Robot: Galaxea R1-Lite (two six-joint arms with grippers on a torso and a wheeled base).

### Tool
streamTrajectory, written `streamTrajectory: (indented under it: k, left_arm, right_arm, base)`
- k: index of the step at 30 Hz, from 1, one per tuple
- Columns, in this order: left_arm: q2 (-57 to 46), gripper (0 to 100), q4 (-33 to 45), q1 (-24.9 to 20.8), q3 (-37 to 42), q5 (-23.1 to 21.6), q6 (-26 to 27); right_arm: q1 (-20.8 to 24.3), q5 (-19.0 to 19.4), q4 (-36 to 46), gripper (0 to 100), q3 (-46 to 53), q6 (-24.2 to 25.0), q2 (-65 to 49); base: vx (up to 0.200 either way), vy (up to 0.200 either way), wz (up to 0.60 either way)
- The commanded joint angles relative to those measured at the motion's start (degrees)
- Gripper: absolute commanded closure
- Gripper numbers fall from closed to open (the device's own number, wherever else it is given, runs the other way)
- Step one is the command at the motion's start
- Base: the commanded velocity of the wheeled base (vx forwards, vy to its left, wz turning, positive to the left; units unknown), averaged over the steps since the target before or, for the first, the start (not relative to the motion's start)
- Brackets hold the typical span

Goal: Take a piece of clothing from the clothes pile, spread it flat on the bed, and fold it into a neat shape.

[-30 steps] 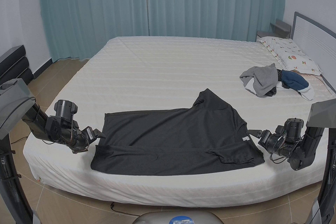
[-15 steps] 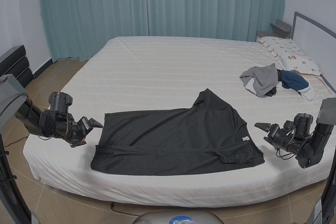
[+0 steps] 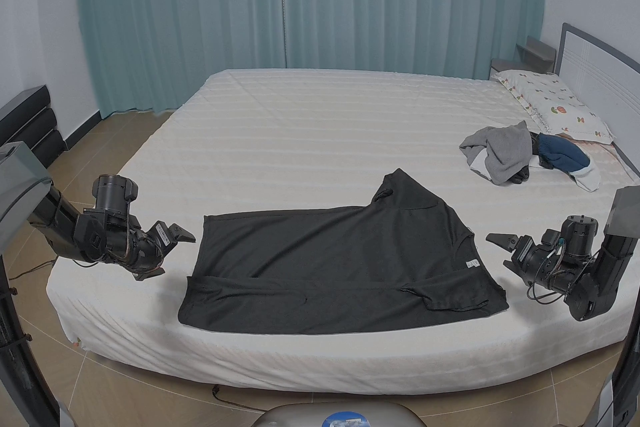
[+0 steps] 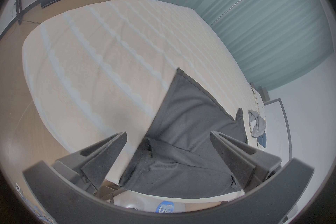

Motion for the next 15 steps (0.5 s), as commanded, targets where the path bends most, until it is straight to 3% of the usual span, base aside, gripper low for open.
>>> streamTrajectory:
  k: [1,6,15]
  left_arm:
    - [0.2,0,-0.1,-0.2,-0.1,0.0,-0.1]
    - [0.3,0,-1.7,-0.7,0.9,0.0,0.3]
    - [0.3,0,-1.7,-2.0,1.2,0.0,0.0]
  right_arm:
    - [0.1,0.0,0.0,0,0.0,0.1,0.0]
    - [0.4,0.0,0.0,0,-0.1,0.1,-0.1]
    - [0.4,0.0,0.0,0,-0.2,0.1,-0.1]
  base:
    - [0.0,0.0,0.0]
    - [0.0,0.0,0.0]
    - [0.2,0.0,0.0]
